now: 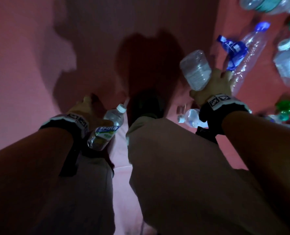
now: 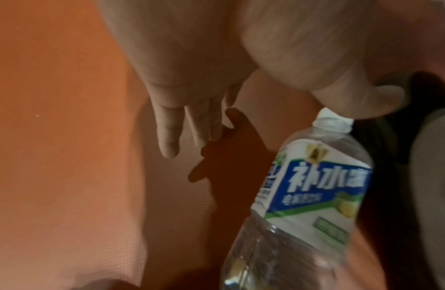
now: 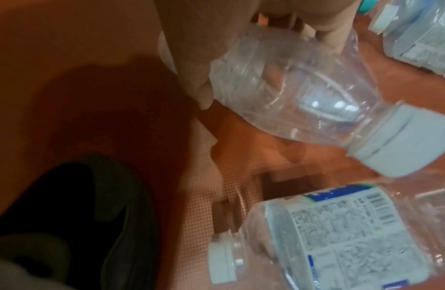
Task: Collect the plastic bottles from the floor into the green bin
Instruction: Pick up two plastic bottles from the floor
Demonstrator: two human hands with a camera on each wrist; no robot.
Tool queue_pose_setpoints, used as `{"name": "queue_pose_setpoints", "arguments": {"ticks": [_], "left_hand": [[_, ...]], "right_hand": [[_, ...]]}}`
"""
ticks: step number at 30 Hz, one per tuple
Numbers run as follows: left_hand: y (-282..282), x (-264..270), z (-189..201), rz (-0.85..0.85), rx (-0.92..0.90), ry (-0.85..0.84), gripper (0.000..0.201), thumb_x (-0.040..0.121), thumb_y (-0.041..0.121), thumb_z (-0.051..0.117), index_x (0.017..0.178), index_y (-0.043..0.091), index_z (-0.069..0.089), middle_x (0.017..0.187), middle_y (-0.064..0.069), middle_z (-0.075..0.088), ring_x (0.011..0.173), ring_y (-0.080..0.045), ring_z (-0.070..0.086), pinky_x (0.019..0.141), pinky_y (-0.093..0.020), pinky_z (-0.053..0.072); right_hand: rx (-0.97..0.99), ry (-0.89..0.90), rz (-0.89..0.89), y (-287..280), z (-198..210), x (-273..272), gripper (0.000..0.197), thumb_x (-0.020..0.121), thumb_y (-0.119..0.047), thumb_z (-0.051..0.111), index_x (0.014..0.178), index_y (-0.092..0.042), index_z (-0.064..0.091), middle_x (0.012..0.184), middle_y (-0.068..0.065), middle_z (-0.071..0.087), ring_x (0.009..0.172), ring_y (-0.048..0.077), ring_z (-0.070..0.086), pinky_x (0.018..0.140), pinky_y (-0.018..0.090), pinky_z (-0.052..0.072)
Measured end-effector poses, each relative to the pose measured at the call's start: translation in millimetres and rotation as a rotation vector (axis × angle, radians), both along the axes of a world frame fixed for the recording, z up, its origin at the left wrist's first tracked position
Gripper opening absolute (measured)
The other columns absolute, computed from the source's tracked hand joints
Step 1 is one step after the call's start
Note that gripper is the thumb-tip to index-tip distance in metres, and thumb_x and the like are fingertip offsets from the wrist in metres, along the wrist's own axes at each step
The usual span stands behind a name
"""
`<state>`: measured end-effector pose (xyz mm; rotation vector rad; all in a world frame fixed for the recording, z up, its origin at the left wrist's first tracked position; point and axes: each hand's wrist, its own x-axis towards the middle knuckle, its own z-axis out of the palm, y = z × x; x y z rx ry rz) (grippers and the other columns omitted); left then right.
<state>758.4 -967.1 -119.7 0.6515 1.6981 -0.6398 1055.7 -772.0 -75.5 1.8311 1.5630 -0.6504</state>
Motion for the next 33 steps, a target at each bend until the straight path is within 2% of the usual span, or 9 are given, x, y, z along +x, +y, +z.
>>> {"name": "queue_pose_setpoints", "arguments": {"ticks": [3,9,13,16,18,20,27,30,33], "left_hand": [[-10,6,-5,0.01,0.009,-0.035,0.112,0.028,0.093,0.064,0.112,0.024,0.04,0.113,-0.003,0.048,0.098,-0.028,0.054,0.085,-0.04,0.053],[-29,36,32,0.172,0.141,-0.016,0.132,0.04,0.056,0.092,0.145,0.026,0.018,0.142,-0.012,0.036,0.13,-0.035,0.04,0.106,-0.047,0.04],[-55,64,14,0.164,0.183,0.084,0.157,0.042,0.055,0.093,0.154,0.02,-0.012,0.158,-0.015,0.015,0.142,-0.037,0.025,0.112,-0.054,0.03],[-68,83,-6,0.251,0.119,0.25,0.132,0.06,0.046,0.088,0.153,0.019,-0.002,0.149,-0.019,0.028,0.131,-0.043,0.039,0.105,-0.064,0.031],[-75,93,-10,0.269,0.199,0.332,0.108,0.074,0.044,0.078,0.151,0.007,0.012,0.142,-0.023,0.037,0.123,-0.046,0.046,0.102,-0.062,0.035],[-78,93,-2,0.302,0.173,0.279,0.108,0.078,0.042,0.075,0.152,0.002,0.007,0.148,-0.024,0.032,0.129,-0.045,0.04,0.106,-0.057,0.032],[-15,37,104,0.162,0.257,0.194,0.106,0.075,0.038,0.078,0.152,0.008,0.011,0.14,-0.027,0.04,0.123,-0.046,0.047,0.102,-0.049,0.041],[53,8,166,-0.031,0.407,0.154,0.085,0.071,0.051,0.068,0.14,0.014,0.034,0.127,-0.022,0.05,0.111,-0.047,0.053,0.092,-0.046,0.044],[120,2,248,-0.175,0.559,0.1,0.074,0.074,0.064,0.059,0.133,0.023,0.043,0.129,-0.014,0.053,0.116,-0.039,0.053,0.097,-0.043,0.044]], "right_hand": [[-0.118,0.085,0.088,-22,23,0,0.09,0.068,-0.029,0.083,0.14,-0.01,0.034,0.137,0.015,0.035,0.115,0.037,0.051,0.092,0.039,0.045],[-0.168,0.155,0.092,-50,60,4,0.079,0.077,-0.028,0.075,0.143,-0.013,0.034,0.131,0.013,0.047,0.117,0.036,0.049,0.092,0.043,0.046],[-0.202,0.103,0.183,-36,56,7,0.085,0.08,-0.033,0.076,0.148,-0.014,0.028,0.138,0.013,0.043,0.122,0.035,0.047,0.094,0.042,0.045],[-0.233,0.063,0.28,-31,43,11,0.086,0.08,-0.035,0.074,0.148,-0.014,0.026,0.139,0.013,0.041,0.123,0.036,0.045,0.095,0.043,0.045],[-0.257,0.058,0.327,-36,39,14,0.082,0.08,-0.036,0.072,0.146,-0.015,0.029,0.136,0.012,0.043,0.121,0.036,0.046,0.092,0.044,0.046],[-0.293,0.061,0.335,-46,42,16,0.079,0.08,-0.035,0.071,0.144,-0.015,0.03,0.134,0.011,0.044,0.121,0.035,0.045,0.09,0.043,0.045],[-0.229,0.171,0.184,-65,122,-5,0.079,0.076,-0.032,0.076,0.139,-0.015,0.033,0.127,0.012,0.046,0.116,0.038,0.05,0.089,0.047,0.05],[-0.137,0.181,0.134,-50,197,-23,0.084,0.079,-0.036,0.076,0.145,-0.018,0.027,0.134,0.012,0.039,0.12,0.038,0.047,0.092,0.047,0.046],[0.078,0.214,-0.002,-35,300,-28,0.093,0.077,-0.032,0.078,0.151,-0.019,0.023,0.142,0.014,0.03,0.122,0.038,0.047,0.097,0.045,0.046]]}}
